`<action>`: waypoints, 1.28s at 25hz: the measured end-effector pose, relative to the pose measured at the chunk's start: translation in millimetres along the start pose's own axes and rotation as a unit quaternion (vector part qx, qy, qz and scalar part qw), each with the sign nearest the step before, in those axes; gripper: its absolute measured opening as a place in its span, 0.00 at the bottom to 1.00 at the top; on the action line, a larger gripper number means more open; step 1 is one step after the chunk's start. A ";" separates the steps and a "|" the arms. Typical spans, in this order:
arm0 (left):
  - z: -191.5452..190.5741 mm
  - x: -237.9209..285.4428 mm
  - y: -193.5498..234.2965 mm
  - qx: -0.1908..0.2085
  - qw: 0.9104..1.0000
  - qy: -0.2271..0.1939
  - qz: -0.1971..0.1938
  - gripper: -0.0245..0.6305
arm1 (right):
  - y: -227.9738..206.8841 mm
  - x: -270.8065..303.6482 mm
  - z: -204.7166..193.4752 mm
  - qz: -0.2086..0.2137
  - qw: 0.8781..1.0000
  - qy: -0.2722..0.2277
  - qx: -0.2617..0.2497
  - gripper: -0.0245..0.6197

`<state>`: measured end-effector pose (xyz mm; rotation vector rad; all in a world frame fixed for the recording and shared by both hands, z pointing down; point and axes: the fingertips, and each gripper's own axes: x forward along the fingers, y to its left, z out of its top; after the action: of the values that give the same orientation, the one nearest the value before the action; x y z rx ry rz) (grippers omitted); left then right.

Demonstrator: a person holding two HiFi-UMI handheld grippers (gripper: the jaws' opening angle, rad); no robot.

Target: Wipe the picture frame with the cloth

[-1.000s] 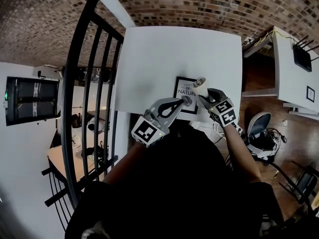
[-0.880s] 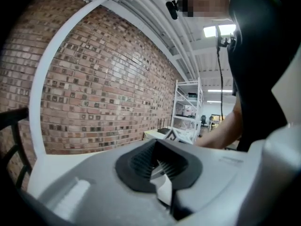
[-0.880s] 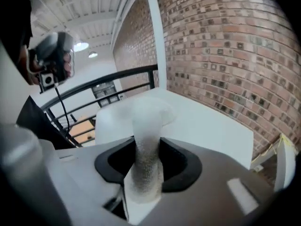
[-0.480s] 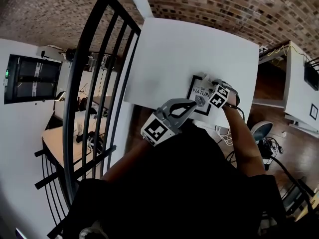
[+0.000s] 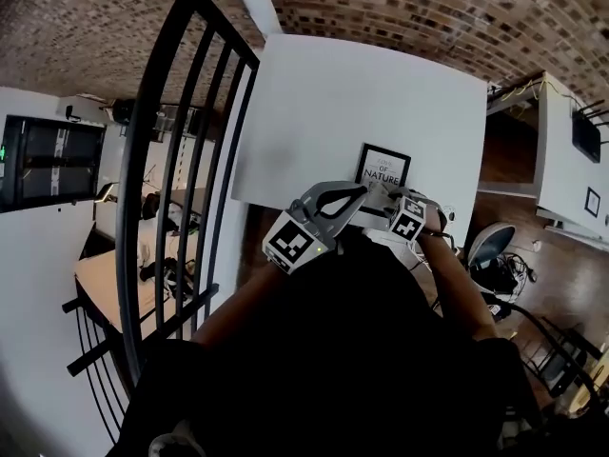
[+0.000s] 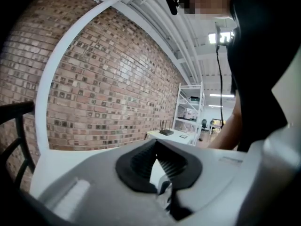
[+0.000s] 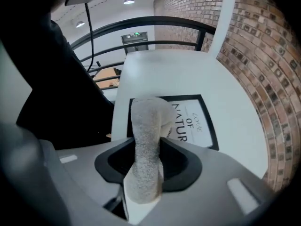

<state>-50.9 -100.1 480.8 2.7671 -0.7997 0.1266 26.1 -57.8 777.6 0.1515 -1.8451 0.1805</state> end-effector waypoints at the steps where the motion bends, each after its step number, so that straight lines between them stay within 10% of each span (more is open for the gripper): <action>1: 0.1 0.6 0.7 0.002 1.000 0.000 -0.002 0.04 | 8.4 0.3 -0.8 0.006 1.000 -0.002 0.002 0.28; 7: -1.4 1.8 -1.2 0.004 1.000 0.005 -0.005 0.04 | 31.1 -6.2 -1.8 0.022 0.999 -0.016 0.017 0.28; 20: -21.5 -21.9 -0.8 -0.008 0.999 0.022 0.032 0.04 | -114.4 -0.2 59.0 -0.104 0.994 -0.018 -0.005 0.28; 32: -40.7 -25.3 19.0 -0.011 0.998 0.017 0.053 0.04 | -43.8 24.1 74.5 -0.024 0.998 0.013 -0.050 0.28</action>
<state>-82.9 -91.7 520.3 2.6937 -0.9342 0.1832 -42.0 -116.0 782.4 0.1230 -1.8186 0.0575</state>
